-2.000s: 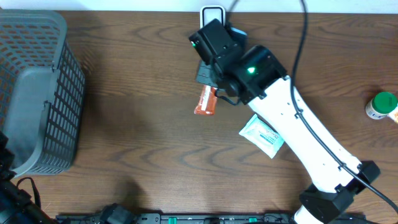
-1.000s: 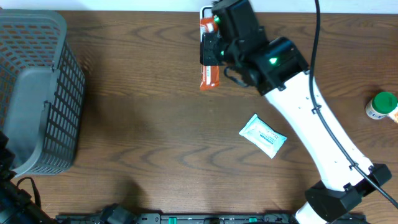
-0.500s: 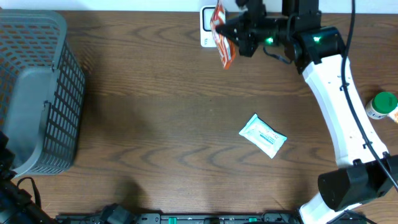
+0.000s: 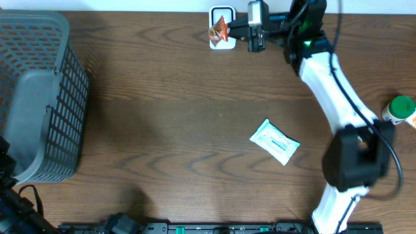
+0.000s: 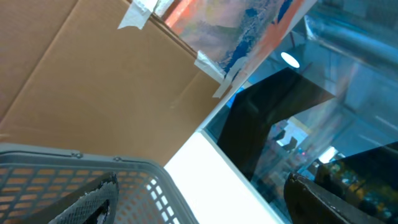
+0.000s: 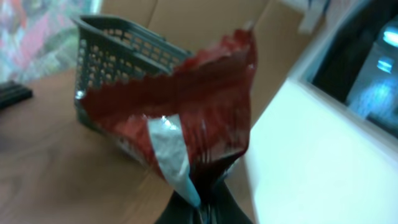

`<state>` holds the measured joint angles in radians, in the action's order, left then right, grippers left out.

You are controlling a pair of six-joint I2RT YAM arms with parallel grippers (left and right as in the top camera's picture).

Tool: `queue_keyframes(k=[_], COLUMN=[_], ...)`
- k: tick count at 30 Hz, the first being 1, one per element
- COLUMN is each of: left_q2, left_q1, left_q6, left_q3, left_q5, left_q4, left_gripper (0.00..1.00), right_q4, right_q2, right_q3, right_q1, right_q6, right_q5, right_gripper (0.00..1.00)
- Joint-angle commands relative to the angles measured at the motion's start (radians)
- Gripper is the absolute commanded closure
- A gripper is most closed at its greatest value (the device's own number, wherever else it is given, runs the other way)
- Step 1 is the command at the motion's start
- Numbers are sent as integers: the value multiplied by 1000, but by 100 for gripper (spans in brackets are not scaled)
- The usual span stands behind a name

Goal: Scan the item barcode
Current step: 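Hold the TOP bar up in front of the scanner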

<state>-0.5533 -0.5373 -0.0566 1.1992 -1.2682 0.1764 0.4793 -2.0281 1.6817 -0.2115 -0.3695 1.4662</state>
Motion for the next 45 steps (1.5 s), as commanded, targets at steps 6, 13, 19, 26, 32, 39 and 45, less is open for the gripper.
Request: queue_keyframes(k=[6, 13, 19, 26, 32, 39, 45], left_q2=[6, 6, 6, 6, 6, 6, 6], left_q1=[4, 4, 4, 4, 4, 4, 4], left_q6=[-13, -22, -29, -28, -28, -28, -28], left_q3=[-4, -4, -4, -4, -4, -4, -4], left_q5=[-165, -301, -301, -301, -301, -301, -301], left_q4=[-19, -19, -19, -19, -19, -19, -19], left_gripper=[15, 15, 15, 15, 15, 15, 15], right_q4=[589, 603, 607, 596, 719, 748, 309], right_q2=[-216, -343, -371, -375, -373, -373, -373], right_q3=[3, 90, 144, 152, 161, 164, 162], right_q1=[25, 36, 34, 46, 37, 12, -41], right_q6=[492, 459, 489, 409, 832, 1654, 1651], right_q5=[-210, -312, -302, -320, -324, -256, -139], right_gripper=[99, 99, 99, 99, 99, 99, 99])
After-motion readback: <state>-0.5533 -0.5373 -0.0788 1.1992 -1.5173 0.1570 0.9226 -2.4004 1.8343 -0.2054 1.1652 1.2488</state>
